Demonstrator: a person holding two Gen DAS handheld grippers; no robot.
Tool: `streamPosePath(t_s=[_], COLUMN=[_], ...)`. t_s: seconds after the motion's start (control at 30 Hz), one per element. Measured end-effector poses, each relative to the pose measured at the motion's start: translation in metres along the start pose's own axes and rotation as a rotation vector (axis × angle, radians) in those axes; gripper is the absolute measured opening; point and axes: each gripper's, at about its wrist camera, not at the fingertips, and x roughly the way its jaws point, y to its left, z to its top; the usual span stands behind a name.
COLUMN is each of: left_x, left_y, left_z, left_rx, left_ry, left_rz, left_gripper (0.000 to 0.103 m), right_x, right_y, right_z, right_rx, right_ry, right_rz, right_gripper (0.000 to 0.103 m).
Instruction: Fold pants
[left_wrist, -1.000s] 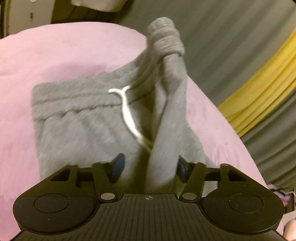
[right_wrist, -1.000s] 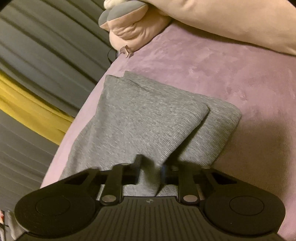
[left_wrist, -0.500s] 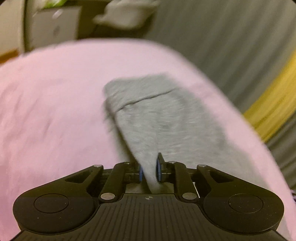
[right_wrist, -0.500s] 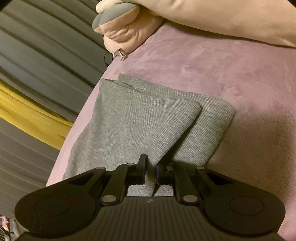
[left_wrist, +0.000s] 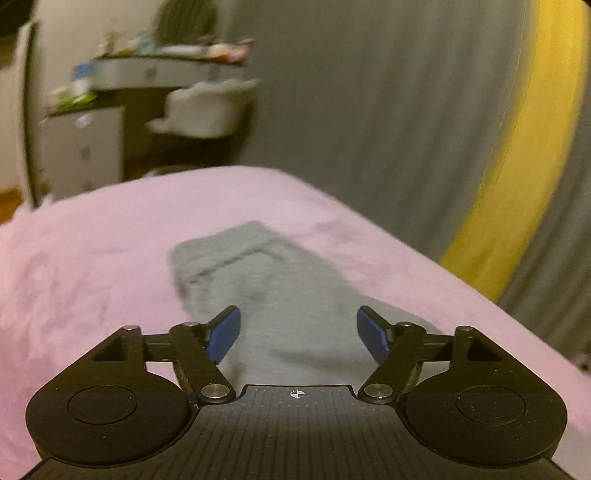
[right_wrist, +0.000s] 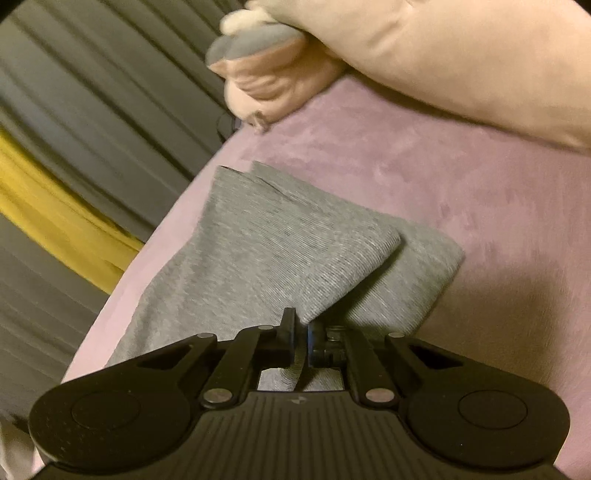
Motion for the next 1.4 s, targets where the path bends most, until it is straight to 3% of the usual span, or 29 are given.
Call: streamPosePath(t_s=[0.13,0.27,0.33,0.4,0.5,0.57,0.67,0.73,0.87,1.0,1.03,1.07,1.1,1.2,1.3,1.37,1.4], left_x=[-0.016,-0.01,-0.002,0.005,0.024,0.028,0.025,0.03,0.019,0.014,0.016,0.015,0.015,0.011,0.008,0.01,0.011], left_y=[-0.032,-0.075,-0.088,-0.092,-0.094,-0.097,-0.093,-0.091,-0.093,-0.098,-0.1,-0.1,-0.1,-0.098,-0.099,-0.101,-0.102], left_z=[-0.02,-0.057,-0.083,-0.109,-0.139,-0.137,-0.135,-0.138,-0.137,-0.138,-0.139,-0.14,-0.14,-0.139,-0.139,-0.141,-0.142], left_rx=[0.045,0.08,0.041,-0.024,-0.025,0.025,0.025,0.012,0.009,0.049,0.057,0.062,0.062,0.046,0.056,0.073,0.085], left_ry=[0.054,0.131,0.196,0.253,0.343,0.314,0.225,0.232,0.215,0.198,0.199,0.196,0.19,0.149,0.142,0.156,0.16], left_rz=[-0.157,-0.232,-0.288,-0.335,-0.296,-0.293,-0.258,-0.229,-0.211,-0.201,-0.197,-0.194,-0.195,-0.208,-0.203,-0.198,-0.194], left_gripper=[0.081,0.081,0.081,0.081,0.076,0.077,0.082,0.082,0.082,0.082,0.082,0.081,0.081,0.081,0.081,0.081,0.081], right_x=[-0.021,-0.022,-0.011,-0.001,0.004,0.007,0.015,0.02,0.022,0.025,0.024,0.021,0.016,-0.019,-0.038,-0.02,-0.002], right_y=[0.005,0.018,0.009,-0.008,-0.025,-0.031,-0.035,-0.034,-0.029,-0.02,-0.016,-0.012,-0.006,0.013,0.018,0.012,0.003], right_z=[0.008,0.003,0.004,0.005,0.006,0.008,0.009,0.011,0.016,0.022,0.024,0.027,0.029,0.033,0.022,0.015,0.014], right_rx=[-0.018,-0.173,-0.108,0.026,0.141,0.184,0.211,0.224,0.207,0.171,0.151,0.121,0.088,-0.045,-0.176,-0.225,-0.203], right_ry=[-0.047,-0.053,0.013,0.067,0.066,0.044,0.018,0.014,-0.017,0.013,0.022,0.026,0.026,-0.087,-0.178,-0.126,-0.039], right_rz=[0.066,-0.08,-0.102,-0.061,-0.022,-0.008,0.004,0.007,-0.002,-0.027,-0.031,-0.037,-0.053,-0.038,-0.106,-0.192,-0.246], right_gripper=[0.005,0.006,0.01,0.013,0.033,0.034,0.034,0.034,0.03,0.03,0.025,0.003,0.004,0.004,0.004,0.004,0.004])
